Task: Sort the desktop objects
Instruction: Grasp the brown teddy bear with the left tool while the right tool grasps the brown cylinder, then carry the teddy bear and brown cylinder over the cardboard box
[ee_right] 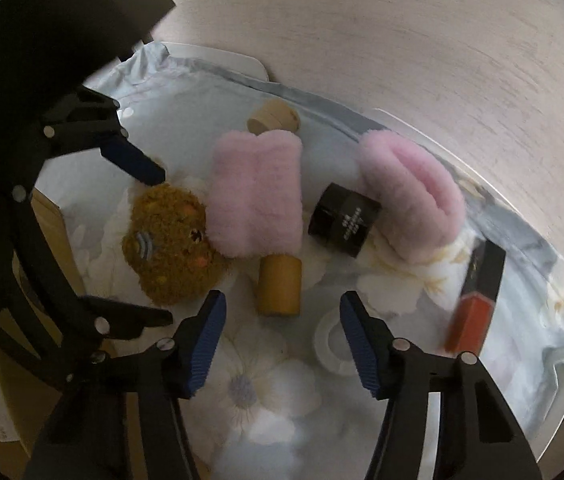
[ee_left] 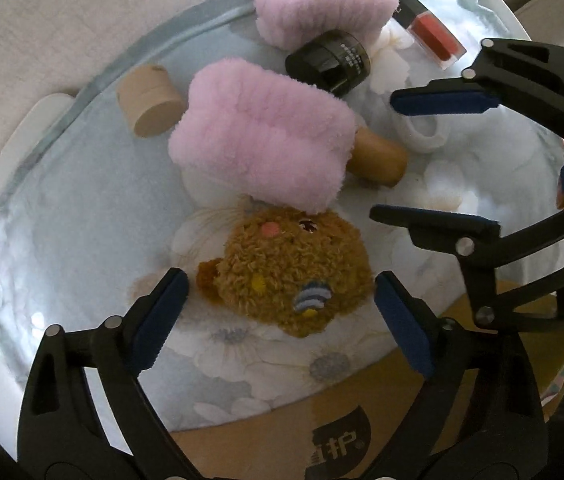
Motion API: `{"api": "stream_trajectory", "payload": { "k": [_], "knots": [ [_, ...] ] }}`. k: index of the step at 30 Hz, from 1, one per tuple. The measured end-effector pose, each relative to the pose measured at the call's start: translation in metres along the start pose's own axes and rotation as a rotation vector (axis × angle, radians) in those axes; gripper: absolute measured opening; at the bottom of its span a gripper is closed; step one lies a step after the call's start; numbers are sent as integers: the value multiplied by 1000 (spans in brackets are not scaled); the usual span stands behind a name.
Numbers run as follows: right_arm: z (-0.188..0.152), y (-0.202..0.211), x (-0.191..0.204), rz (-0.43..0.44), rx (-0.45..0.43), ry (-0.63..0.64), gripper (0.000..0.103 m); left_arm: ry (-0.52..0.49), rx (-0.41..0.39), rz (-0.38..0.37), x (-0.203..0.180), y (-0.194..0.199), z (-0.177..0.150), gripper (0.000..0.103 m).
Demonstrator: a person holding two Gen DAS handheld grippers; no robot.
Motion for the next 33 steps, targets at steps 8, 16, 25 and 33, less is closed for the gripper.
{"api": "stream_trajectory", "payload": {
  "k": [8, 16, 25, 33],
  "knots": [
    [2, -8, 9, 12, 21, 39, 21, 19, -25, -36, 3, 8, -13, 64],
    [-5, 15, 11, 15, 14, 39, 21, 32, -65, -51, 6, 27, -33, 62],
    [-6, 65, 11, -12, -22, -20, 21, 27, -179, -65, 3, 91, -69, 62],
    [-2, 131, 33, -21, -66, -86, 21, -18, -300, -43, 6, 166, -72, 62]
  ]
}}
Point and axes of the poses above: each gripper's, at about its wrist camera, not at the fingertips, and y roughly against the way its jaws point, x to its left, z to its top, the point moved 6 cm from there along -y, roughly the way its jaws point, and after that the axes turned 1 degree about -x, right-handed, at the moved point
